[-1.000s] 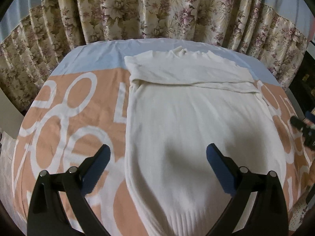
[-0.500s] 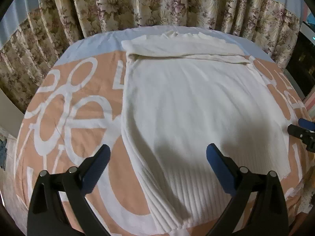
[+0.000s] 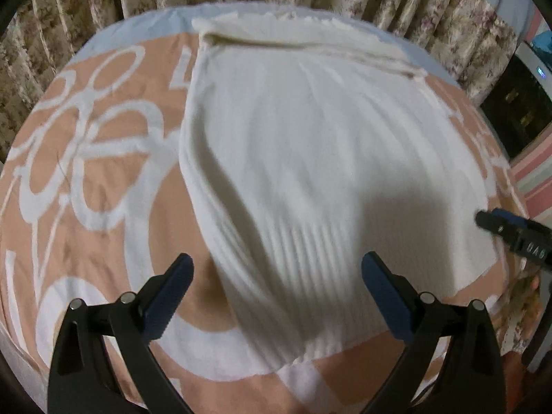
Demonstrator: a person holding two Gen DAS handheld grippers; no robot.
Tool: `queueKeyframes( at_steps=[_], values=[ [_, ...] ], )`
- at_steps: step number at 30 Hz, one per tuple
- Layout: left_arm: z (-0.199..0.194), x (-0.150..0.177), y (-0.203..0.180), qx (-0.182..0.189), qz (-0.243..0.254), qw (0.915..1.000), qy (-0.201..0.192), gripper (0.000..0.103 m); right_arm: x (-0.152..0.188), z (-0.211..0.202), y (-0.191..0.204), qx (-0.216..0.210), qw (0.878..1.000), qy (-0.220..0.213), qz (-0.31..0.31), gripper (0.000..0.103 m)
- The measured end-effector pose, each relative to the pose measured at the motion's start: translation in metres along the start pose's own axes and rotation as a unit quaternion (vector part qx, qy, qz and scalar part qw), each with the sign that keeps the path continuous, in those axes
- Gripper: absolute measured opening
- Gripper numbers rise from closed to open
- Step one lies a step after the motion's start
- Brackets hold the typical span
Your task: Fold small clothes
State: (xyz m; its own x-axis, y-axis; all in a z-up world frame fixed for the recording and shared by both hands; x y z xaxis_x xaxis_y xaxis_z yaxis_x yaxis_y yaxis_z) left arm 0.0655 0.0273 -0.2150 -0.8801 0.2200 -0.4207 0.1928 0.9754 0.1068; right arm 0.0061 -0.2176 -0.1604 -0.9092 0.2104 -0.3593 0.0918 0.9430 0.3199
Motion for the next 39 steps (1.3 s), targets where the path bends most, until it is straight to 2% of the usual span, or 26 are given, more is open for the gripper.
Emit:
queueKeyframes(
  at_steps=[3, 5, 6, 7, 8, 9, 10, 11, 12, 16, 19, 24, 29, 39],
  values=[
    [0.005, 0.009, 0.000, 0.007, 0.005, 0.9999, 0.015, 0.095, 0.007, 0.001, -0.004, -0.002, 1.000, 0.018, 0.013, 0.054],
    [0.005, 0.011, 0.000, 0.005, 0.015, 0.9998, 0.013, 0.093, 0.013, 0.003, -0.004, -0.009, 0.999, 0.029, 0.020, 0.053],
    [0.005, 0.011, -0.001, 0.004, 0.020, 0.9997, 0.013, 0.087, 0.016, 0.004, -0.002, -0.011, 0.999, 0.033, 0.021, 0.053],
    [0.006, 0.011, -0.001, -0.001, 0.022, 0.9997, 0.013, 0.079, 0.020, 0.007, 0.000, -0.012, 0.999, 0.042, 0.018, 0.047],
    [0.007, 0.010, -0.001, -0.008, 0.026, 0.9995, 0.013, 0.077, 0.022, 0.010, 0.002, -0.011, 0.999, 0.047, 0.015, 0.042],
    [0.006, 0.009, -0.001, -0.008, 0.028, 0.9995, 0.012, 0.067, 0.023, 0.011, 0.004, -0.010, 0.999, 0.048, 0.009, 0.035],
    [0.006, 0.007, 0.000, -0.007, 0.028, 0.9995, 0.012, 0.052, 0.023, 0.011, 0.006, -0.012, 0.999, 0.047, 0.005, 0.028],
    [0.005, 0.005, 0.001, -0.007, 0.029, 0.9995, 0.012, 0.046, 0.023, 0.012, 0.008, -0.015, 0.999, 0.048, 0.001, 0.023],
    [0.005, 0.004, 0.002, -0.004, 0.030, 0.9995, 0.013, 0.034, 0.023, 0.012, 0.011, -0.020, 0.999, 0.049, -0.004, 0.019],
    [0.005, -0.001, 0.007, 0.011, 0.024, 0.9995, 0.014, 0.017, 0.020, 0.010, 0.016, -0.026, 0.999, 0.040, -0.020, 0.016],
    [0.002, -0.010, 0.008, 0.024, 0.022, 0.9994, 0.012, 0.015, 0.010, 0.001, 0.019, -0.031, 0.999, 0.016, -0.033, 0.016],
    [-0.006, -0.036, 0.001, 0.025, 0.035, 0.9988, -0.022, 0.015, -0.015, -0.006, 0.024, -0.032, 0.998, -0.009, -0.060, 0.016],
    [-0.003, -0.079, 0.007, 0.016, 0.024, 0.9977, -0.062, 0.015, -0.045, -0.004, 0.025, -0.026, 0.995, -0.034, -0.092, 0.016],
    [0.003, -0.149, 0.014, 0.019, 0.011, 0.9942, -0.105, 0.015, -0.119, 0.013, 0.015, -0.031, 0.992, -0.062, -0.107, 0.016]
  ],
)
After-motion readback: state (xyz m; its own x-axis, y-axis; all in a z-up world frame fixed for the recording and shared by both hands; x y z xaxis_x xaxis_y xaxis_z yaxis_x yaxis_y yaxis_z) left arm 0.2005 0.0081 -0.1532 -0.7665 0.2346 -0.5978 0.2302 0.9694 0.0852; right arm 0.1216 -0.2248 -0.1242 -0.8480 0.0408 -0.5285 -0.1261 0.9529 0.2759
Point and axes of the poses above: each gripper's, at about its wrist camera, not at the fingertips, and z roughly the way its jaws point, y to its left, x to its underside, the point moved 6 cm from there along z, roughly the way its jaws point, and after that the axes turned 15 degrees about -x, right-handed, at the moved point
